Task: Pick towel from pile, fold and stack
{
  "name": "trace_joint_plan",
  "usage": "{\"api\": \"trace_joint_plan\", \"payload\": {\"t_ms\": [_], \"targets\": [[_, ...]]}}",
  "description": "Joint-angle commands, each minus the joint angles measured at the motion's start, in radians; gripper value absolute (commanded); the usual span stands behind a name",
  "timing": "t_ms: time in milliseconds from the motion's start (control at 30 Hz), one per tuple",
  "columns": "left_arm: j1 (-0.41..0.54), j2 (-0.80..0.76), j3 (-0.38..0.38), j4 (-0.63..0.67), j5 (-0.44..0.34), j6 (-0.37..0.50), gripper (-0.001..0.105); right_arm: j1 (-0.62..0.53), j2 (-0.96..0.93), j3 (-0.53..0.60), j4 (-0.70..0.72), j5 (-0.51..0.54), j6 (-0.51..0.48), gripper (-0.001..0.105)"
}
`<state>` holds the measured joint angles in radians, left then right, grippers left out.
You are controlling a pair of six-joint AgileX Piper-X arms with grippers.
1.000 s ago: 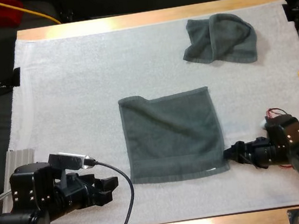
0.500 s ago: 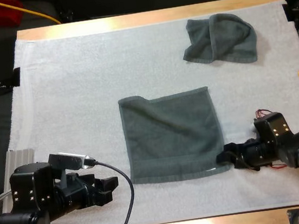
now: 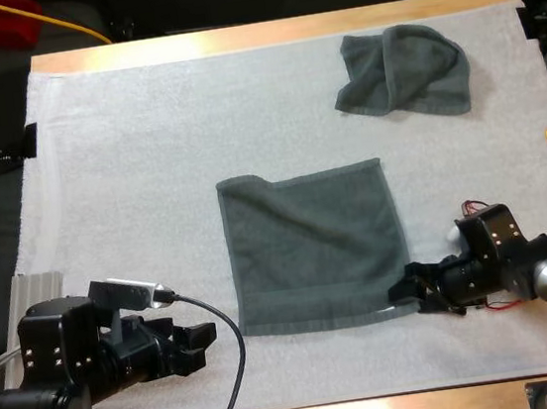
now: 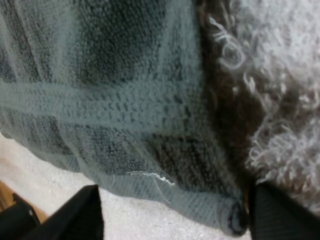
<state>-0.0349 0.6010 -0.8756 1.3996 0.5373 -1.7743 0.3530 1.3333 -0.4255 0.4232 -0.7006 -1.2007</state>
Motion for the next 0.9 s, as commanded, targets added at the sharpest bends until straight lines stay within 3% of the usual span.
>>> {"api": "trace_joint_plan", "payload": {"t_ms": [0, 200, 367, 700, 867], "targets": [[0.001, 0.001, 0.001, -0.013, -0.004, 0.002, 0.063, 0.002, 0.009, -0.002, 0.000, -0.004, 0.003, 0.052], [0.001, 0.001, 0.001, -0.013, -0.002, 0.002, 0.063, 0.002, 0.009, -0.002, 0.000, 0.027, 0.011, 0.028], [0.001, 0.004, 0.004, -0.026, -0.002, 0.002, 0.063, 0.002, 0.009, -0.002, 0.000, 0.082, 0.020, 0.002], [0.001, 0.095, 0.127, -0.166, 0.000, -0.037, 0.063, 0.002, 0.009, -0.002, 0.008, 0.079, 0.020, 0.000], [0.001, 0.199, 0.195, -0.275, 0.039, -0.047, 0.063, 0.002, 0.009, -0.002, 0.008, 0.068, 0.020, 0.000]]}}
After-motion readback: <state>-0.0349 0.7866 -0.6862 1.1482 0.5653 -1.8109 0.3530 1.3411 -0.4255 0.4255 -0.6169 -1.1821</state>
